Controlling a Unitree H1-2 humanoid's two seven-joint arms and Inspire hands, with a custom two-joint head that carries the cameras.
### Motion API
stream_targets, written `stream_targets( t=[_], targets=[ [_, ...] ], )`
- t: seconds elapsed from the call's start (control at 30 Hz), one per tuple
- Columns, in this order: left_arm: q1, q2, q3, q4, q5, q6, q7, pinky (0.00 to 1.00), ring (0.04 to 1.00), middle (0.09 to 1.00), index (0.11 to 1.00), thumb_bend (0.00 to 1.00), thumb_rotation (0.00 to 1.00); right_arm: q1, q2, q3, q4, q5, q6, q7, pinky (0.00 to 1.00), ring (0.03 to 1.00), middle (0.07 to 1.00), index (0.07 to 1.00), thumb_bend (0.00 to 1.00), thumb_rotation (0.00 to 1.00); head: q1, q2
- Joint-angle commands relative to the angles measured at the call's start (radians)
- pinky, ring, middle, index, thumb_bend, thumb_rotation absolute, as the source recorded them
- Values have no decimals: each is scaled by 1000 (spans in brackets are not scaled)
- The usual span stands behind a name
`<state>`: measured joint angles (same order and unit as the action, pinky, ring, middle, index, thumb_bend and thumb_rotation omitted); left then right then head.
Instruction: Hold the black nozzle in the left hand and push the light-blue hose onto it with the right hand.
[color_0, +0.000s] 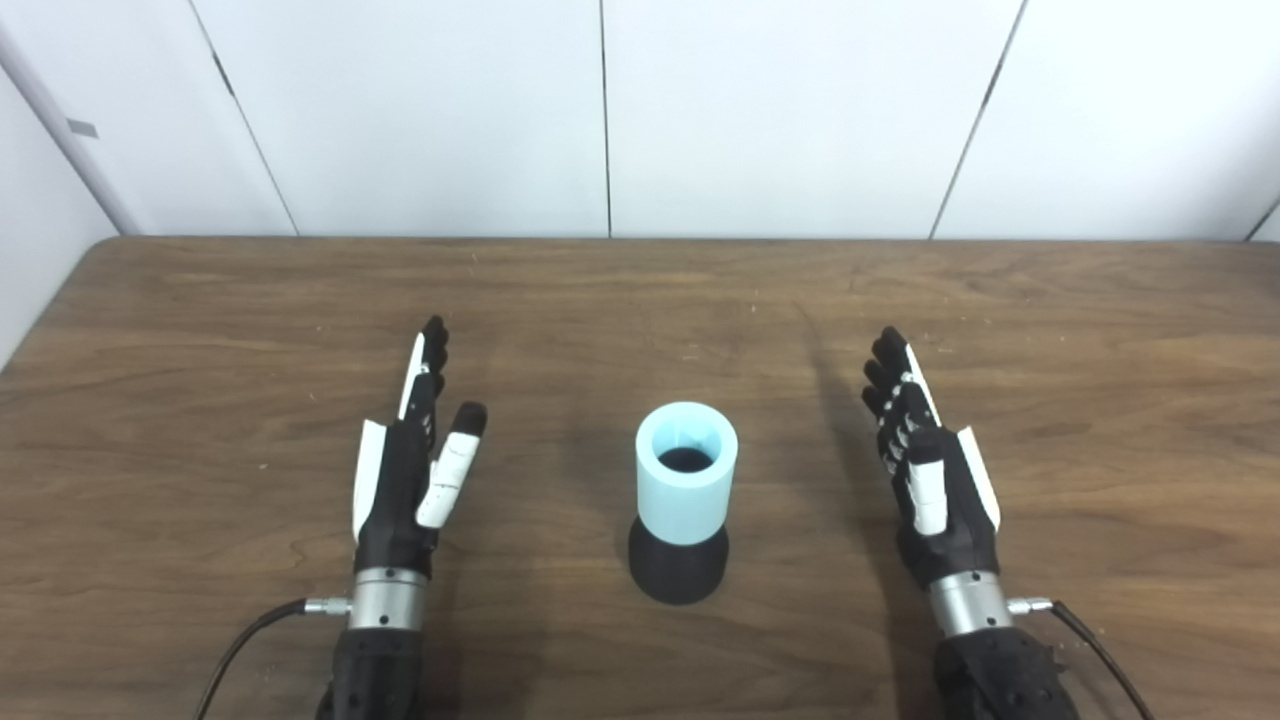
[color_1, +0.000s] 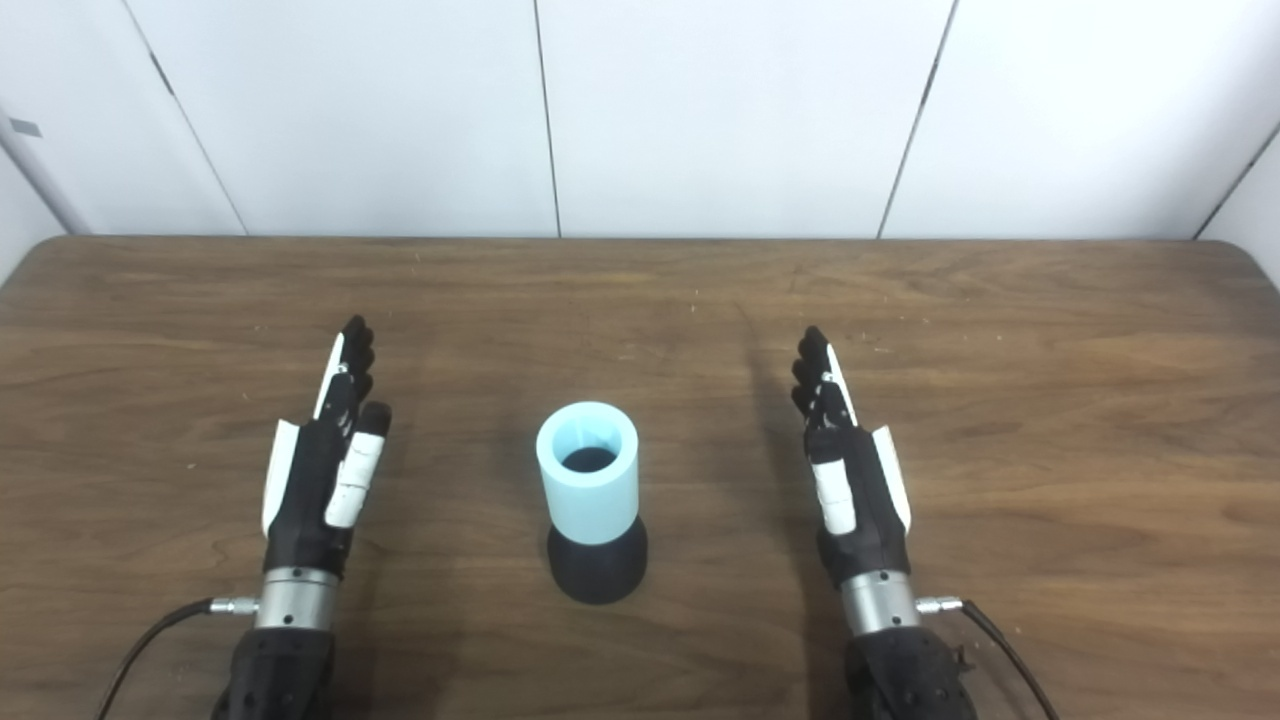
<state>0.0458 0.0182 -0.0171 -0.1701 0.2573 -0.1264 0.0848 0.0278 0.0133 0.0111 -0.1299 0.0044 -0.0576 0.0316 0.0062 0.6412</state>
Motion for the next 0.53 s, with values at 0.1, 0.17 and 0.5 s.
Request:
stream_targets(
  t=[0.1, 0.17, 0.5],
  targets=[
    [8, -18, -23, -23, -17, -7, -10, 1000, 1000, 1000, 1000, 822, 974, -4, 18, 4, -40, 12, 2, -9, 989, 1000, 1000, 1000, 755, 1000, -17, 3],
    [11, -17, -27, -25, -30, -5, -19, 1000, 1000, 1000, 1000, 821, 972, -4, 24, 8, -40, 7, 1, -13, 990, 1000, 1000, 1000, 756, 1000, -33, 4],
    [8, 32, -15, -14, -95, -10, -73, 976, 1000, 1000, 1000, 810, 978, -2, 46, 22, -40, -31, 0, -42, 977, 1000, 1000, 1000, 766, 1000, -81, 9]
  ],
)
